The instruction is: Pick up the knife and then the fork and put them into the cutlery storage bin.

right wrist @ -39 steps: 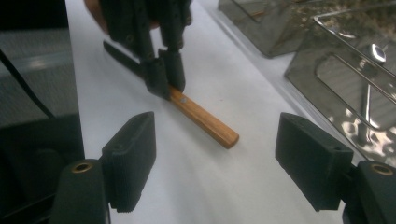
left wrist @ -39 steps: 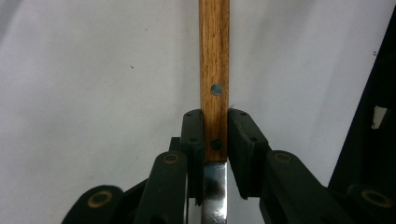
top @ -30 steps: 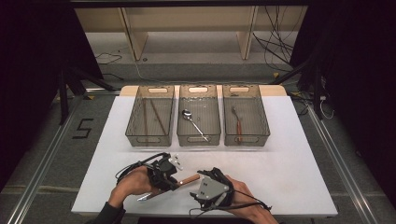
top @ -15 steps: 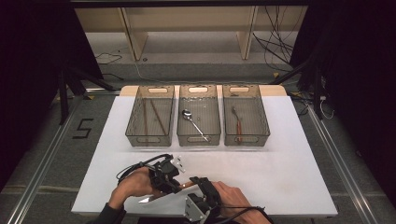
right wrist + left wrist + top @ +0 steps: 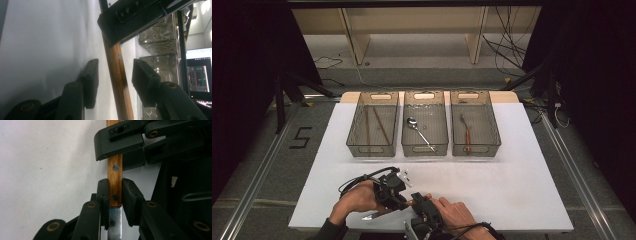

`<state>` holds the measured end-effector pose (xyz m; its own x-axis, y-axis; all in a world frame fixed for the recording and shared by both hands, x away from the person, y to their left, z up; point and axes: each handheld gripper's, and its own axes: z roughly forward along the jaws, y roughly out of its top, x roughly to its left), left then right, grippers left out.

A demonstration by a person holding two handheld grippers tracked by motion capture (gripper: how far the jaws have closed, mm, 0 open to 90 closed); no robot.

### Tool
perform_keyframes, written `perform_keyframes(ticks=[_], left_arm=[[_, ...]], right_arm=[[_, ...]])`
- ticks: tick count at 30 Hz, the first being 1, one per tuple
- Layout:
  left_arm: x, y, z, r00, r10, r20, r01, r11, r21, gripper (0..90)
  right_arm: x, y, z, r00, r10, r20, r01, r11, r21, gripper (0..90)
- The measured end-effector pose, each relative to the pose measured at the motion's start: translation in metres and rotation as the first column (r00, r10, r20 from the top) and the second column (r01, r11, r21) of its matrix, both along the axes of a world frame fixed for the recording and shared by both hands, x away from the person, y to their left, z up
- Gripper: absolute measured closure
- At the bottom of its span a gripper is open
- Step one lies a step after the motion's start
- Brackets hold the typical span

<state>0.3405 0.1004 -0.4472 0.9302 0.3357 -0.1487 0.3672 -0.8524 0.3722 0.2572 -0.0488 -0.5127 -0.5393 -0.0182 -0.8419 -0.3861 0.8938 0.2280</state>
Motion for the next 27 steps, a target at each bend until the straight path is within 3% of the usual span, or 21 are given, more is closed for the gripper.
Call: perform_keyframes(ticks=[4,14,20,25,27], left_arm=[[0.0002,0.0002,-0.0001,1.0000,0.002,-0.007,-0.002,1.0000,-0.003,76.3],[0.0000,-0.0009,0.0003,0.9997,0.003,-0.025,-0.004,0.9999,-0.016,76.3],[0.0008,0.0000,0.0011,0.9991,0.023,-0.035,-0.024,0.9993,-0.030,76.1],[0.0022,0.0027,0.0049,0.9991,0.032,-0.027,-0.034,0.9985,-0.044,74.1],[0.0037,0.0065,0.0070,0.9983,0.058,-0.008,-0.059,0.9970,-0.051,68.5]], right_arm=[[-0.0004,0.0008,0.0007,0.9993,0.016,0.035,-0.016,1.000,-0.004,62.2],[-0.0027,0.0013,-0.0013,0.9980,0.026,0.057,-0.024,0.999,-0.028,73.6],[-0.0039,0.0015,-0.0039,0.9945,0.050,0.092,-0.044,0.996,-0.071,78.5],[-0.0035,0.0000,-0.0012,0.9949,0.043,0.091,-0.038,0.997,-0.062,80.3],[-0.0025,-0.0019,0.0007,0.9950,0.039,0.092,-0.033,0.997,-0.063,80.9]])
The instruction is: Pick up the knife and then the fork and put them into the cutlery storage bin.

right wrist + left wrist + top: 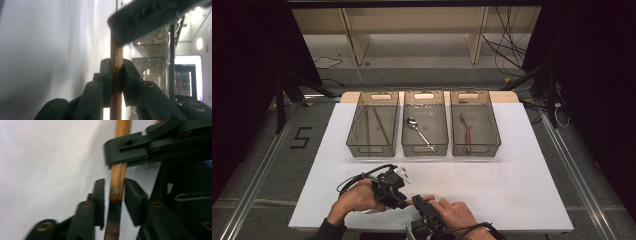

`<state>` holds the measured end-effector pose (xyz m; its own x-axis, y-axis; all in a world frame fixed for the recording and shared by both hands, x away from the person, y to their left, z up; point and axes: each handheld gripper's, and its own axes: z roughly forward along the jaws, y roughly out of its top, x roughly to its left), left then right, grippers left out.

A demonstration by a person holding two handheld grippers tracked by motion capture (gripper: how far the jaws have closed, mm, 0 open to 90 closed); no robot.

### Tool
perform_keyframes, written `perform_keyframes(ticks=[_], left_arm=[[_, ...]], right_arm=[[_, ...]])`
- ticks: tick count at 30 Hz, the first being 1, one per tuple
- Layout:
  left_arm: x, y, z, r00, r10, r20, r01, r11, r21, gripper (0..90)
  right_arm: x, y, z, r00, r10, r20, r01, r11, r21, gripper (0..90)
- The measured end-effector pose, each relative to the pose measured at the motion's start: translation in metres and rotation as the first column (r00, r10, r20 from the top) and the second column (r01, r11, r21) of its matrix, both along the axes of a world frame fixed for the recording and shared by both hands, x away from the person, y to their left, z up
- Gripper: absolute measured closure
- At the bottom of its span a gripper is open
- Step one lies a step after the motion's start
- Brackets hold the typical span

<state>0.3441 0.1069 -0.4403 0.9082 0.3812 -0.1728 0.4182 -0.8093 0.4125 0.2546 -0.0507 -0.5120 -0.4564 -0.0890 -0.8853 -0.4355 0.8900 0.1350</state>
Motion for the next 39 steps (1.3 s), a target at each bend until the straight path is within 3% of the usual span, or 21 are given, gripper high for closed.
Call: perform_keyframes(ticks=[5,10,15,18,23,26,28,31,32,33,36,39], left_arm=[[0.006,0.014,0.008,0.9965,0.076,0.033,-0.074,0.9948,-0.071,58.0],[0.009,0.026,0.015,0.9931,0.105,0.052,-0.099,0.9881,-0.118,48.8],[0.014,0.040,0.021,0.9748,0.201,0.096,-0.183,0.9687,-0.167,37.5],[0.017,0.048,0.021,0.9655,0.244,0.092,-0.223,0.9561,-0.189,34.1],[0.023,0.061,0.021,0.9332,0.335,0.131,-0.298,0.9243,-0.238,30.0],[0.025,0.069,0.023,0.9044,0.399,0.151,-0.349,0.8953,-0.277,29.3],[0.027,0.073,0.022,0.8899,0.428,0.157,-0.371,0.8804,-0.295,28.4],[0.028,0.078,0.020,0.8729,0.460,0.162,-0.398,0.8636,-0.310,26.1],[0.028,0.080,0.019,0.8691,0.465,0.168,-0.401,0.8617,-0.311,25.7],[0.028,0.081,0.019,0.8614,0.479,0.170,-0.410,0.8527,-0.323,25.3],[0.027,0.084,0.018,0.8500,0.490,0.193,-0.410,0.8455,-0.342,24.7],[0.025,0.087,0.017,0.8353,0.511,0.202,-0.421,0.8312,-0.363,23.9]], right_arm=[[0.004,-0.006,0.003,0.9998,-0.018,0.002,0.018,1.000,0.000,81.2],[0.007,-0.010,0.006,0.9991,-0.042,0.003,0.042,0.999,0.002,81.3],[0.011,-0.015,0.007,0.9979,-0.065,0.000,0.065,0.998,0.013,81.3],[0.014,-0.020,0.009,0.9968,-0.079,-0.012,0.079,0.997,0.016,81.3],[0.020,-0.032,0.015,0.9930,-0.115,-0.028,0.115,0.993,0.032,81.3],[0.025,-0.040,0.021,0.9895,-0.139,-0.039,0.141,0.989,0.044,81.3],[0.029,-0.046,0.025,0.9855,-0.159,-0.059,0.162,0.985,0.054,81.3],[0.035,-0.057,0.030,0.9783,-0.191,-0.080,0.197,0.977,0.076,81.3],[0.037,-0.060,0.032,0.9768,-0.197,-0.084,0.204,0.975,0.083,81.3],[0.039,-0.064,0.035,0.9712,-0.217,-0.099,0.225,0.970,0.090,81.3],[0.048,-0.076,0.041,0.9587,-0.254,-0.129,0.269,0.955,0.122,81.3],[0.057,-0.087,0.049,0.9372,-0.291,-0.192,0.323,0.932,0.166,81.3]])
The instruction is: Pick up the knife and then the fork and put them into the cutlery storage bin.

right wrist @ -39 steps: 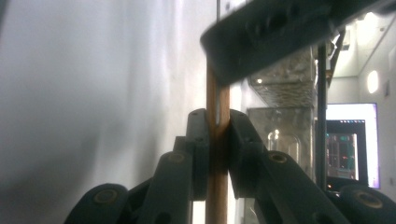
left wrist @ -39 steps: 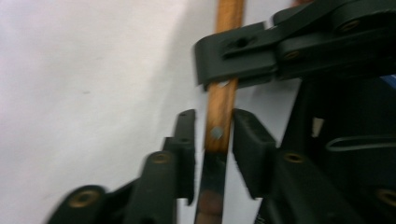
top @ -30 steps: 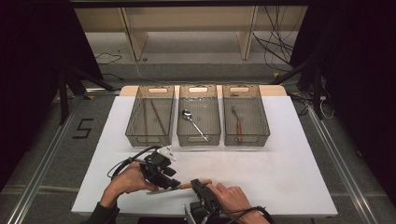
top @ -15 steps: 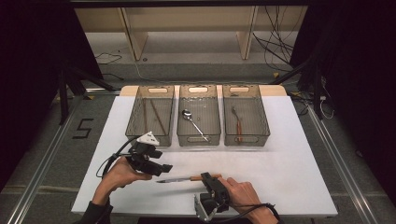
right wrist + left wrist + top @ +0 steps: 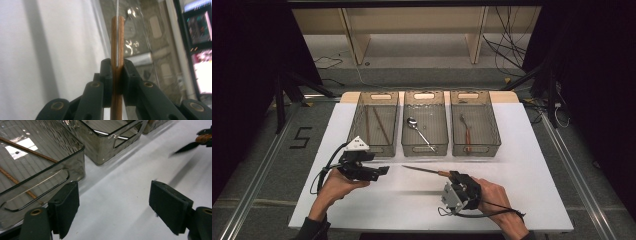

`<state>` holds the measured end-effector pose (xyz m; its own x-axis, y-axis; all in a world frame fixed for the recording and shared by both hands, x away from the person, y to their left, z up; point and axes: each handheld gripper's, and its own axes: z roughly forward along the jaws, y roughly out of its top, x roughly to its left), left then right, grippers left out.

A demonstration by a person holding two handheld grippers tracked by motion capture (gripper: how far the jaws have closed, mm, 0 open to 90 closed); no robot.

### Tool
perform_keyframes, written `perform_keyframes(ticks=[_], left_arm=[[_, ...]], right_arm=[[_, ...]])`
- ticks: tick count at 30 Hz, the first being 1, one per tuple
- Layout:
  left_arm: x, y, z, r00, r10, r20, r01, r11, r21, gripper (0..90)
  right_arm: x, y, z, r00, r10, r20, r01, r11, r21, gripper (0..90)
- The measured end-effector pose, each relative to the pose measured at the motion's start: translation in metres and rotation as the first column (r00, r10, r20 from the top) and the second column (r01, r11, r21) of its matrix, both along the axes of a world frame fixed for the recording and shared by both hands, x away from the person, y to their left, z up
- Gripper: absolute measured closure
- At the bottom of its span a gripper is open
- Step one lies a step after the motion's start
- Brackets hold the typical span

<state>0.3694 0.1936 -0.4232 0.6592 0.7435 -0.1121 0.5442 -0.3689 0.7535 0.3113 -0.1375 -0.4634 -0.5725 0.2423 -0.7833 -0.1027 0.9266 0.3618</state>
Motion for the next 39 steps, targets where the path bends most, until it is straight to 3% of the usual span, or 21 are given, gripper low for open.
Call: perform_keyframes(ticks=[3,6,9,12,14,15,16,17,19,20,23,25,28,32,33,36,39], left_arm=[[-0.004,-0.001,-0.003,0.9998,0.012,0.019,-0.012,0.9999,-0.008,23.4],[-0.009,-0.004,-0.010,0.9994,0.009,0.032,-0.008,0.9998,-0.018,22.5],[-0.015,-0.007,-0.018,0.9986,0.007,0.052,-0.006,0.9995,-0.030,21.7],[-0.019,-0.010,-0.024,0.9971,0.012,0.075,-0.009,0.9988,-0.049,21.2],[-0.021,-0.010,-0.026,0.9971,0.016,0.075,-0.012,0.9980,-0.062,21.2],[-0.022,-0.011,-0.027,0.9967,0.017,0.079,-0.012,0.9976,-0.068,21.2],[-0.023,-0.012,-0.028,0.9966,0.020,0.080,-0.013,0.9967,-0.081,21.2],[-0.023,-0.012,-0.030,0.9967,0.016,0.079,-0.010,0.9964,-0.084,21.2],[-0.025,-0.015,-0.033,0.9968,0.012,0.079,-0.005,0.9962,-0.087,21.2],[-0.025,-0.016,-0.035,0.9968,0.007,0.079,0.000,0.9965,-0.083,21.2],[-0.029,-0.019,-0.038,0.9960,0.001,0.089,0.007,0.9958,-0.091,21.3],[-0.031,-0.020,-0.040,0.9949,0.003,0.101,0.007,0.9955,-0.094,21.3],[-0.034,-0.021,-0.043,0.9935,0.005,0.113,0.007,0.9944,-0.106,21.3],[-0.036,-0.021,-0.045,0.9937,0.001,0.112,0.011,0.9941,-0.108,21.3],[-0.036,-0.022,-0.045,0.9932,0.003,0.116,0.010,0.9937,-0.111,21.3],[-0.038,-0.021,-0.046,0.9916,0.008,0.129,0.007,0.9931,-0.117,21.3],[-0.039,-0.020,-0.047,0.9899,0.010,0.141,0.008,0.9924,-0.123,21.3]], right_arm=[[0.007,-0.009,0.008,0.9972,-0.050,-0.055,0.054,0.996,0.066,81.3],[0.018,-0.020,0.018,0.9877,-0.086,-0.131,0.106,0.983,0.153,81.2],[0.029,-0.030,0.026,0.9682,-0.116,-0.222,0.172,0.953,0.250,81.2],[0.043,-0.045,0.035,0.9333,-0.125,-0.337,0.251,0.898,0.360,81.2],[0.052,-0.054,0.041,0.9124,-0.127,-0.389,0.297,0.859,0.417,81.2],[0.056,-0.058,0.043,0.9029,-0.126,-0.411,0.315,0.844,0.433,81.2],[0.061,-0.063,0.047,0.8871,-0.126,-0.444,0.347,0.816,0.462,81.2],[0.065,-0.066,0.050,0.8773,-0.119,-0.465,0.366,0.793,0.488,81.2],[0.073,-0.071,0.056,0.8491,-0.117,-0.515,0.416,0.750,0.515,81.2],[0.077,-0.073,0.058,0.8405,-0.117,-0.529,0.432,0.733,0.525,81.2],[0.089,-0.077,0.062,0.8206,-0.113,-0.560,0.466,0.700,0.541,81.2],[0.096,-0.079,0.064,0.8048,-0.119,-0.582,0.490,0.687,0.537,81.2],[0.107,-0.081,0.065,0.7927,-0.131,-0.595,0.513,0.670,0.536,81.2],[0.118,-0.085,0.067,0.7680,-0.117,-0.630,0.546,0.634,0.548,81.2],[0.120,-0.085,0.068,0.7653,-0.120,-0.633,0.551,0.630,0.548,81.2],[0.128,-0.088,0.068,0.7446,-0.115,-0.658,0.576,0.609,0.545,81.2],[0.135,-0.089,0.069,0.7322,-0.115,-0.671,0.593,0.592,0.546,81.2]])
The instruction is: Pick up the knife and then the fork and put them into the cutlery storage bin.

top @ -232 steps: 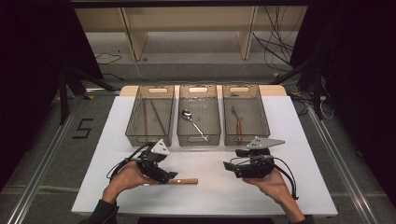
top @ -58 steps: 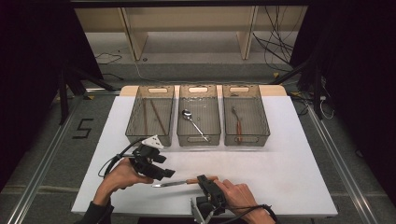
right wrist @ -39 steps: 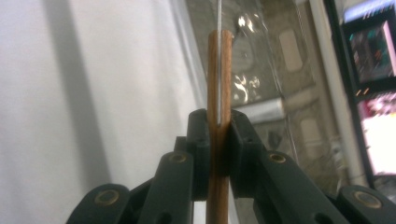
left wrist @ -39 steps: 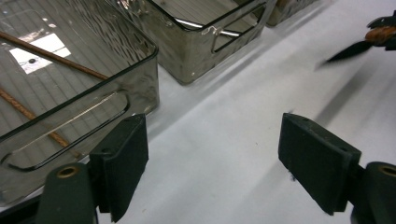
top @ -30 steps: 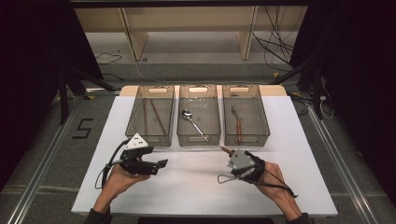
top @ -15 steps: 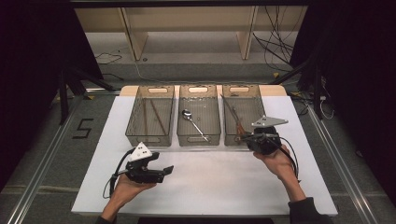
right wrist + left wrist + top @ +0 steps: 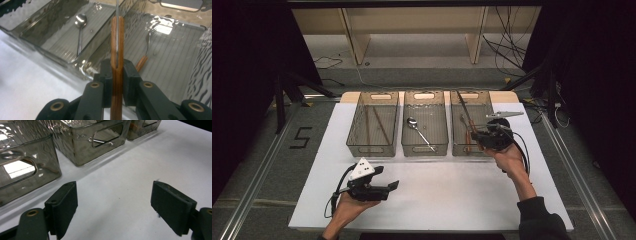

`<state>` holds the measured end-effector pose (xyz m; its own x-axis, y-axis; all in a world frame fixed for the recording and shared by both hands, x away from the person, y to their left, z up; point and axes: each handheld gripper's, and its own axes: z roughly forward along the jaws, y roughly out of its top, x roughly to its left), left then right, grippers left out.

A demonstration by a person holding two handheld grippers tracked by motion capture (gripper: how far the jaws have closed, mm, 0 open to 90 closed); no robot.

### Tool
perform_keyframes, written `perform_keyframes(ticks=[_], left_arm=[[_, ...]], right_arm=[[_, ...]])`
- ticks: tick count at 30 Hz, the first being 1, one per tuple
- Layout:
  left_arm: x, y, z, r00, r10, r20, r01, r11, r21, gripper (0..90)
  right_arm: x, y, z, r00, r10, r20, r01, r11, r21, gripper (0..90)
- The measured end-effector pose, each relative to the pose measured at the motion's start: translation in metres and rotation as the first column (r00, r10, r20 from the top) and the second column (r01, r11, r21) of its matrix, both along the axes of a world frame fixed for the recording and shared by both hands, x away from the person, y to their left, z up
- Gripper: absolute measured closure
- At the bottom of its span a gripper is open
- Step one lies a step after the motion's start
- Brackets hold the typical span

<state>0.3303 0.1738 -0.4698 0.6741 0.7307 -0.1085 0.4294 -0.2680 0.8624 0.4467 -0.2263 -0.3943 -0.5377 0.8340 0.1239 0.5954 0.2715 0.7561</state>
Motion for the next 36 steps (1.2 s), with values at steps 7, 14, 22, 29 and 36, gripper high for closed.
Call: perform_keyframes(ticks=[7,14,22,29,36], left_arm=[[-0.001,0.002,-0.004,1.0000,0.004,-0.002,-0.004,1.0000,-0.005,19.3],[-0.004,0.005,-0.004,0.9998,0.005,0.021,-0.005,0.9998,-0.019,19.0],[-0.007,0.006,-0.005,0.9996,0.009,0.027,-0.008,0.9994,-0.033,19.0],[-0.009,0.006,-0.006,0.9993,0.008,0.036,-0.007,0.9996,-0.027,19.0],[-0.009,0.007,-0.006,0.9996,0.006,0.026,-0.004,0.9988,-0.049,18.7]], right_arm=[[0.021,0.002,0.006,0.9986,-0.045,-0.030,0.045,0.999,0.008,81.2],[0.039,0.004,0.000,0.9927,-0.098,-0.070,0.099,0.995,0.009,81.2],[0.049,0.000,-0.010,0.9838,-0.140,-0.111,0.142,0.990,0.005,81.2],[0.054,0.000,-0.015,0.9783,-0.164,-0.126,0.166,0.986,0.004,81.1],[0.056,0.003,-0.019,0.9761,-0.169,-0.137,0.169,0.986,-0.011,81.0]])
